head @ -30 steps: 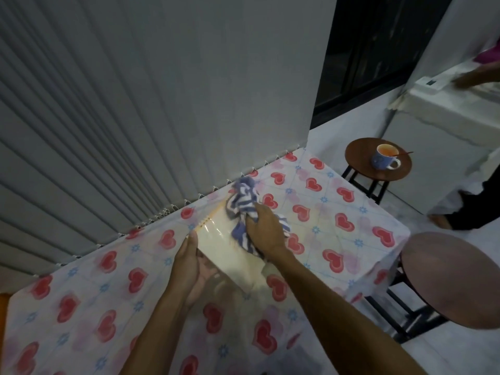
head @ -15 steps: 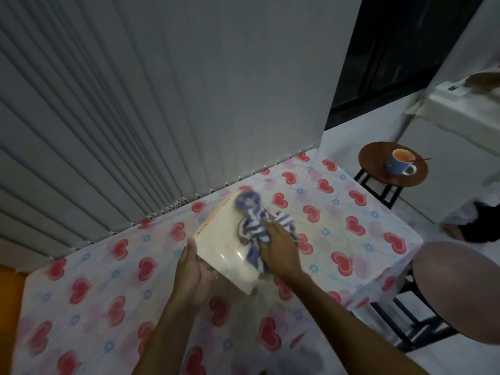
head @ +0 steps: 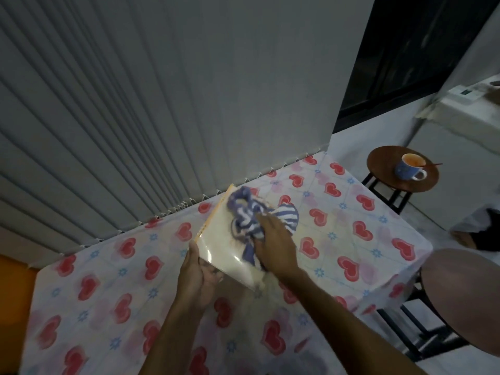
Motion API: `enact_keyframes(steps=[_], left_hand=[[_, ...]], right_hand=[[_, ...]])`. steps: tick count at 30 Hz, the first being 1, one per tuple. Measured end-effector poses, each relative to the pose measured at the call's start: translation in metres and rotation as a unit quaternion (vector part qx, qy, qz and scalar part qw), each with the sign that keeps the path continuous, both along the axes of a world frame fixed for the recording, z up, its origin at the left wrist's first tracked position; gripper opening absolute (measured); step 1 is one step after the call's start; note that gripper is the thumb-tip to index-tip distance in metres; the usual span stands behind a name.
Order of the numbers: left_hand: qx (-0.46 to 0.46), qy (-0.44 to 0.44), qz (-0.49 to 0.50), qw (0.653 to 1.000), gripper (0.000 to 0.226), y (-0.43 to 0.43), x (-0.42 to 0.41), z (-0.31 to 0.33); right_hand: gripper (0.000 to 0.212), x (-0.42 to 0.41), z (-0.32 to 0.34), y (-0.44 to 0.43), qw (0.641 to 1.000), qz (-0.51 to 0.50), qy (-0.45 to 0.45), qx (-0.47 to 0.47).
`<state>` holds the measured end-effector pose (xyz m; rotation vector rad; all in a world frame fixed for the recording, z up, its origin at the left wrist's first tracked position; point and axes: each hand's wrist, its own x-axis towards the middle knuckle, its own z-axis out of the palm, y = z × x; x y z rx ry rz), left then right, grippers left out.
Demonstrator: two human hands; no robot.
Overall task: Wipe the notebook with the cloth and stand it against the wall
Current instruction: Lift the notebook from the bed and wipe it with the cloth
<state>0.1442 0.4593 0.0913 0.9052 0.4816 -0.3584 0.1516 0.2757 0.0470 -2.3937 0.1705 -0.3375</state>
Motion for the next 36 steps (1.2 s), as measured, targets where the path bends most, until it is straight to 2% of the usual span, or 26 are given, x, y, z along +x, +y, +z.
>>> enact_keyframes(steps=[2, 6, 10, 12, 14, 17, 20, 22, 26, 30, 34, 36], left_hand=[[0.007, 0.002, 0.010, 1.000, 0.049, 0.001, -0.005, -0.006], [0.024, -0.010, 0.008, 1.000, 0.050, 0.006, -0.006, -0.006], [0.124, 0.037, -0.030, 0.991, 0.035, 0.005, -0.001, -0.006], [0.098, 0.051, -0.069, 0.992, 0.030, 0.012, -0.001, -0.013], [0.142, 0.022, -0.064, 0.988, 0.033, 0.007, 0.001, -0.009], [0.088, -0.045, -0.024, 0.995, 0.046, 0.007, -0.009, 0.002], [0.094, -0.061, -0.016, 0.994, 0.043, 0.006, -0.013, -0.003], [0.091, -0.055, -0.011, 0.994, 0.041, 0.005, -0.015, -0.005], [0.062, -0.045, -0.008, 0.997, 0.046, 0.006, -0.018, -0.006], [0.030, -0.040, -0.003, 0.999, 0.043, 0.007, -0.016, -0.008], [-0.008, -0.022, 0.011, 1.000, 0.044, 0.004, -0.012, -0.011], [-0.025, -0.030, 0.012, 0.999, 0.051, 0.005, -0.008, -0.013]], right_hand=[[0.041, 0.024, 0.010, -0.011, 0.998, -0.041, 0.022, 0.037], [0.042, 0.020, 0.018, 0.010, 0.999, -0.036, 0.023, 0.010], [0.056, -0.028, 0.008, 0.074, 0.990, 0.130, -0.040, -0.031], [0.065, -0.032, 0.009, 0.077, 0.982, 0.177, -0.059, -0.038], [0.063, -0.014, 0.016, 0.065, 0.987, 0.154, -0.037, -0.040], [0.043, 0.027, 0.040, 0.039, 0.998, 0.056, -0.016, 0.019], [0.031, 0.065, 0.053, 0.009, 0.996, -0.008, 0.042, 0.073], [0.038, 0.070, 0.048, -0.001, 0.995, -0.003, 0.072, 0.069], [0.038, 0.046, 0.024, -0.005, 0.993, -0.017, 0.065, 0.102], [0.042, 0.015, -0.002, -0.013, 0.993, -0.048, 0.064, 0.089], [0.050, -0.012, 0.006, -0.008, 0.993, -0.049, 0.053, 0.092], [0.051, -0.026, 0.013, 0.000, 0.997, -0.030, 0.037, 0.057]])
